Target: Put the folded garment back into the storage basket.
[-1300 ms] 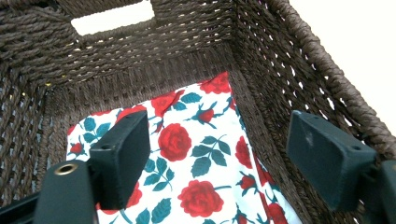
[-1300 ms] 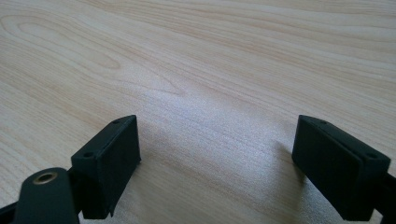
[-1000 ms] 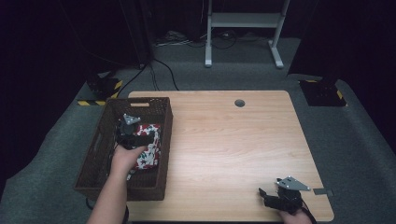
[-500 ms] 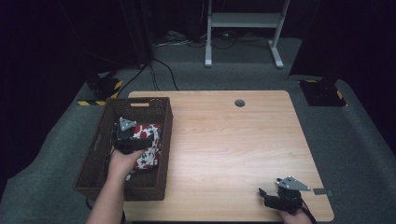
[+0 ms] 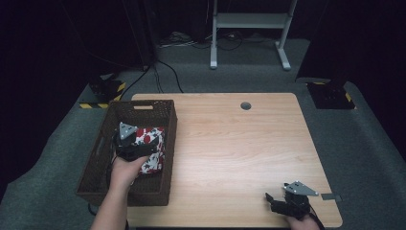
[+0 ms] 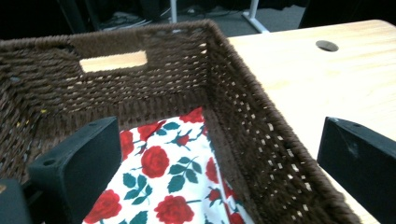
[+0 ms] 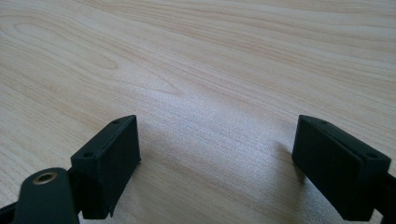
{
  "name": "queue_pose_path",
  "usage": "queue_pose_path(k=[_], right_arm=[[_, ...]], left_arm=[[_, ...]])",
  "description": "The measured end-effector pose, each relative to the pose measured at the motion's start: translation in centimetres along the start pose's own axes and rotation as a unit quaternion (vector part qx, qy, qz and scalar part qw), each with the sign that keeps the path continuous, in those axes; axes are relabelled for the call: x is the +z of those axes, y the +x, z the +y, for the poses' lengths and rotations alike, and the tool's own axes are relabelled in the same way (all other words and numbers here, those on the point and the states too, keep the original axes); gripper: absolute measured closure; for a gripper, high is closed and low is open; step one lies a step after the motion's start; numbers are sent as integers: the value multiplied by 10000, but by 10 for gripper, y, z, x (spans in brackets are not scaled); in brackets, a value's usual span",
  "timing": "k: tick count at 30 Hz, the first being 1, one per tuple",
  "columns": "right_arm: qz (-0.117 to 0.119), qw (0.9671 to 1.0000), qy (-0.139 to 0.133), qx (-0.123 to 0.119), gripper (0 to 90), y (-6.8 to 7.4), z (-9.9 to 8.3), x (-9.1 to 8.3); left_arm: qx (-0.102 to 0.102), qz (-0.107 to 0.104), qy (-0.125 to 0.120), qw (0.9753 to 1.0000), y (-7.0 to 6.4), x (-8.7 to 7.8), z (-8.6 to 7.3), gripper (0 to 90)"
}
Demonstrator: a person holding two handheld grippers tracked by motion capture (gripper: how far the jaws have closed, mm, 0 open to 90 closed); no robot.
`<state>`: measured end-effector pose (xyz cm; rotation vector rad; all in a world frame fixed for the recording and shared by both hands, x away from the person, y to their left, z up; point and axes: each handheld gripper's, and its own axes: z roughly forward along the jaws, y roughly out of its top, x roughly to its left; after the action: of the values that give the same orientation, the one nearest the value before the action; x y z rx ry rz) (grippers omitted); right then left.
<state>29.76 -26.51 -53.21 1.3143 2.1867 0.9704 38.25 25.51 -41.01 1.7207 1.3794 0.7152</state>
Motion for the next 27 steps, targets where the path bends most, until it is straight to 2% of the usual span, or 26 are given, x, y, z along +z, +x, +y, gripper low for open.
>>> queue_pose_path(k=[3,12,15,16,19,20,22,24,27], right_arm=[[-2,10000,1,-2,147,0,0,0],[-14,10000,16,1,146,1,0,0],[-12,10000,8,7,146,0,0,0],[-12,10000,8,7,146,0,0,0],[-6,10000,7,0,145,0,0,0],[26,10000,-7,41,144,-1,0,0],[49,9999,-4,99,143,-1,0,0],[78,9999,-10,123,142,-2,0,0],[90,9999,-6,136,141,-2,0,-1]], left_arm=[[20,-58,-51,10000,-3,-1,0,4],[161,-279,-221,9992,-26,-4,3,4],[153,-446,-231,9986,-41,-3,5,4],[153,-446,-231,9986,-41,-3,5,4],[250,-507,-301,9979,-53,-1,8,4],[307,-553,-266,9976,-62,1,9,4],[313,-575,-264,9975,-66,2,10,4],[307,-653,-245,9971,-79,5,11,4],[347,-679,-234,9968,-89,7,12,3]])
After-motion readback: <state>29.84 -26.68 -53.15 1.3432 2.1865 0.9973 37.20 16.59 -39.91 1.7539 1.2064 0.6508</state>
